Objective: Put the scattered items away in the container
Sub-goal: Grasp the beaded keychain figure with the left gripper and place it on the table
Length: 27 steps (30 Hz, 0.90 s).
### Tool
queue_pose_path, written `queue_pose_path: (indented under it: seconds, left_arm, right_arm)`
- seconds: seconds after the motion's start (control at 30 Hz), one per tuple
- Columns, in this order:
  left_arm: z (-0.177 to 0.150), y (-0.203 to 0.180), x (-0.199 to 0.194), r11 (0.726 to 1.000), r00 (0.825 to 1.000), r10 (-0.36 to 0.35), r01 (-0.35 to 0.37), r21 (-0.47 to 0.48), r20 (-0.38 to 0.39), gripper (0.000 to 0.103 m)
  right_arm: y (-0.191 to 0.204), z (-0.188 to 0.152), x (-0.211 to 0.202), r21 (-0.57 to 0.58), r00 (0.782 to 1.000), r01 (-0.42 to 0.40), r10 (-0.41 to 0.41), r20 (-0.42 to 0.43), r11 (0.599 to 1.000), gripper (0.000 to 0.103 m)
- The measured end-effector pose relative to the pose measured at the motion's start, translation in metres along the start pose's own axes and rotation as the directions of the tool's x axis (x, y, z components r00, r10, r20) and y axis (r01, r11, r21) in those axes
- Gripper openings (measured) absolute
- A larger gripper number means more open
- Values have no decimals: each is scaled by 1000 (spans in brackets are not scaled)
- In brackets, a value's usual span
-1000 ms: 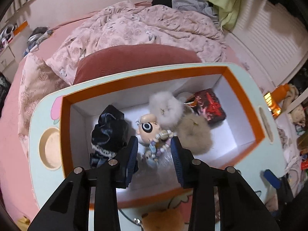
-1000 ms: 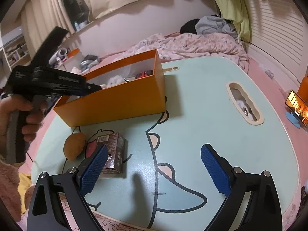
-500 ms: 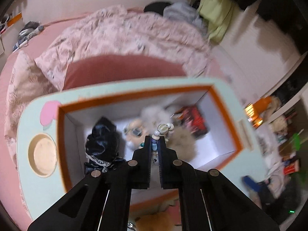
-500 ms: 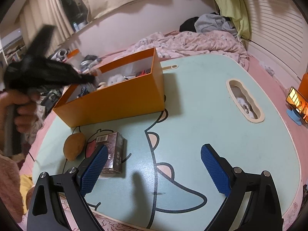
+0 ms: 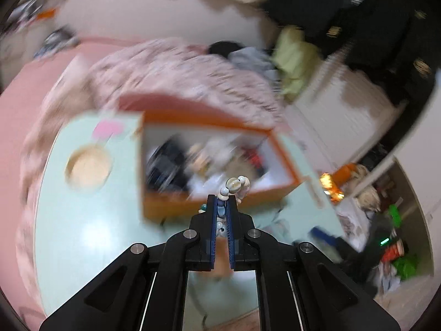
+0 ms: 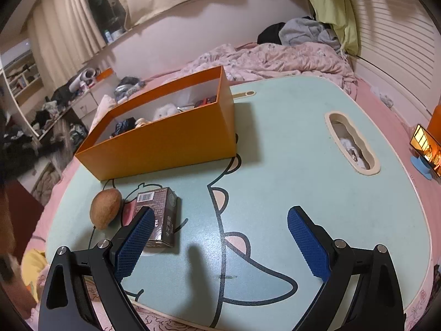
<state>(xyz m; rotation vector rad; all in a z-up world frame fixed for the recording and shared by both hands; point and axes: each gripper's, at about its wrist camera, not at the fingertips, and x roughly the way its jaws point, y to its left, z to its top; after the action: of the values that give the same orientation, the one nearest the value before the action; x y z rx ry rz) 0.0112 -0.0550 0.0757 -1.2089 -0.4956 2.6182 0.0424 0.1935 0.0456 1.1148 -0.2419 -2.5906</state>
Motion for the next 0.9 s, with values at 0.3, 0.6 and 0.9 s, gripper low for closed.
queue_pose_path:
  seconds: [0.3,0.6,0.9]
  left_arm:
    - [-41,15,36,996,997,77,-77,-38,-23,7]
    - [-55,24,15,996,993,20,-10,-87,115,68]
    - [-67,50,13,975,986,-56,88,-204,158,69]
  right_arm:
    - [1,0,0,-1,1000,3,-3,-2,1000,98]
    - [1,1,0,0,1000,2,-2,-2,1000,98]
    - [8,2,-3,-26,1000,8,-8,13,1000,86]
